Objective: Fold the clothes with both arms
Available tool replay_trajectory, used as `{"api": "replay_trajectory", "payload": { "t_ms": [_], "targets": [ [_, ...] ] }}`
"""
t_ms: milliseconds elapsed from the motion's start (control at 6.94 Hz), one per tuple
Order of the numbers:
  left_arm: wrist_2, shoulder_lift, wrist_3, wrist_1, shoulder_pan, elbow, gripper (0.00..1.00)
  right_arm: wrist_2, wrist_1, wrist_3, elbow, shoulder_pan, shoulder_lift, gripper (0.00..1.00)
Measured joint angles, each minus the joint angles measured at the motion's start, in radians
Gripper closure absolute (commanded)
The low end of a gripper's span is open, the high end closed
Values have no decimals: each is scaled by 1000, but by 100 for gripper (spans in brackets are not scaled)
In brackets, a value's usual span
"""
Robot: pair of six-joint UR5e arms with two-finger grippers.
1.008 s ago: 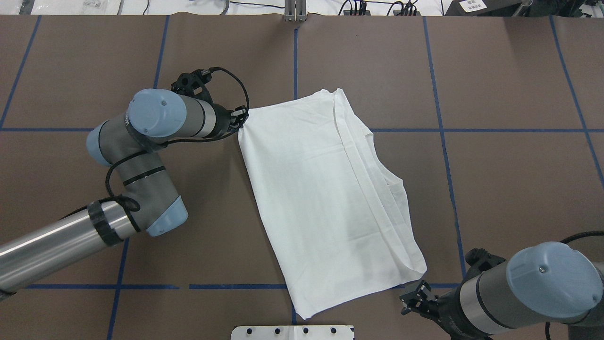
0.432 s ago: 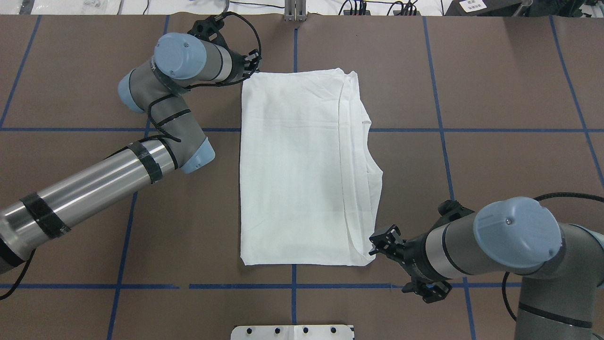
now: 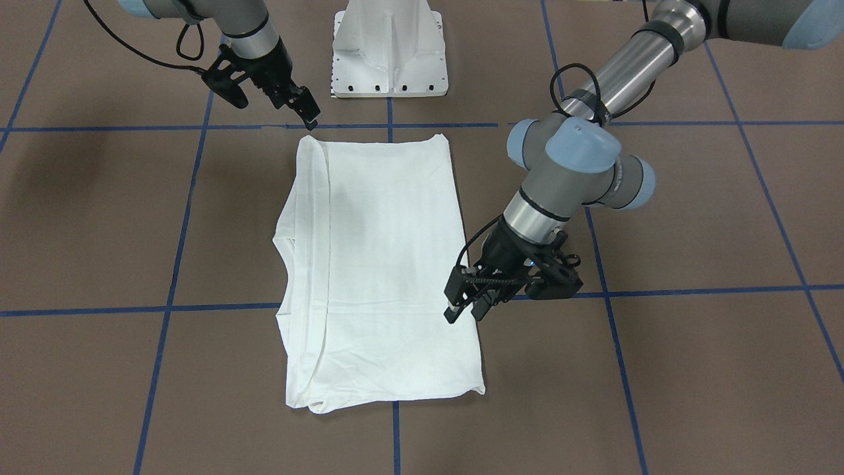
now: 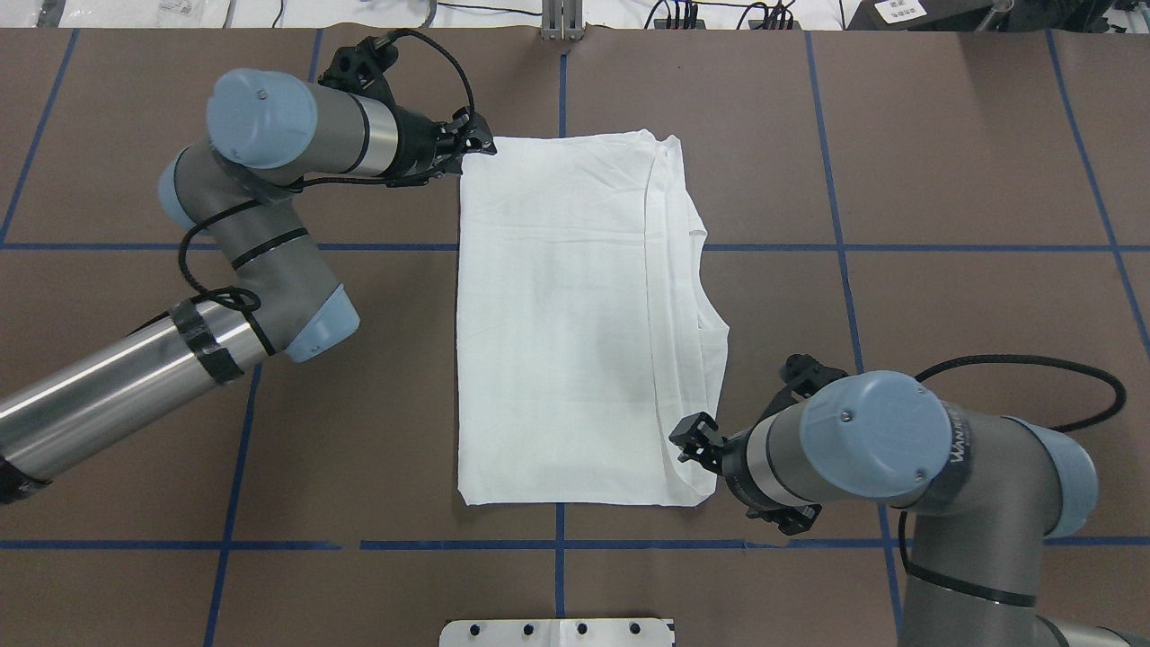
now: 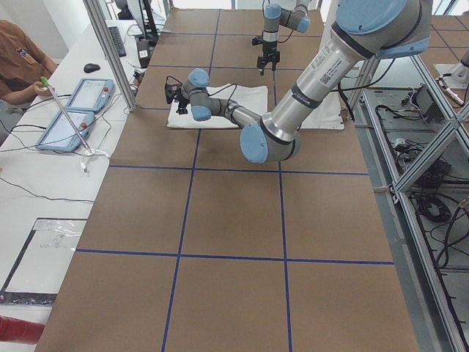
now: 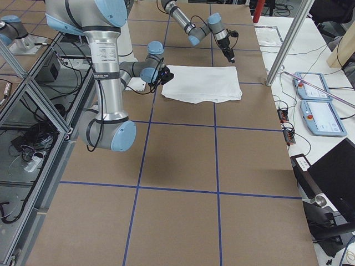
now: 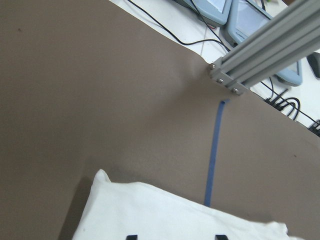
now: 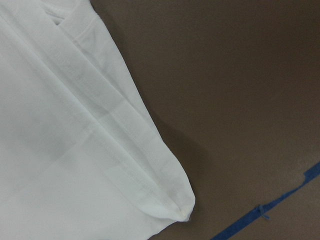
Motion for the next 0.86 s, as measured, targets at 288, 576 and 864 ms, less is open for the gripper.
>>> {"api": "replay_trajectory", "payload": {
  "t_ms": [288,576,864],
  "targets": [
    [-33,56,0,2,-4,-93,38,-91,-176,-305,-70,-57,103,0],
    [-36,67,-1,2,-5,-104,38,-152,-291,-572,-145,-81,183,0],
    [-37,69,-3,2,-4,-102,37,-170,-334,-680,-176,-84,206,0]
  ]
}}
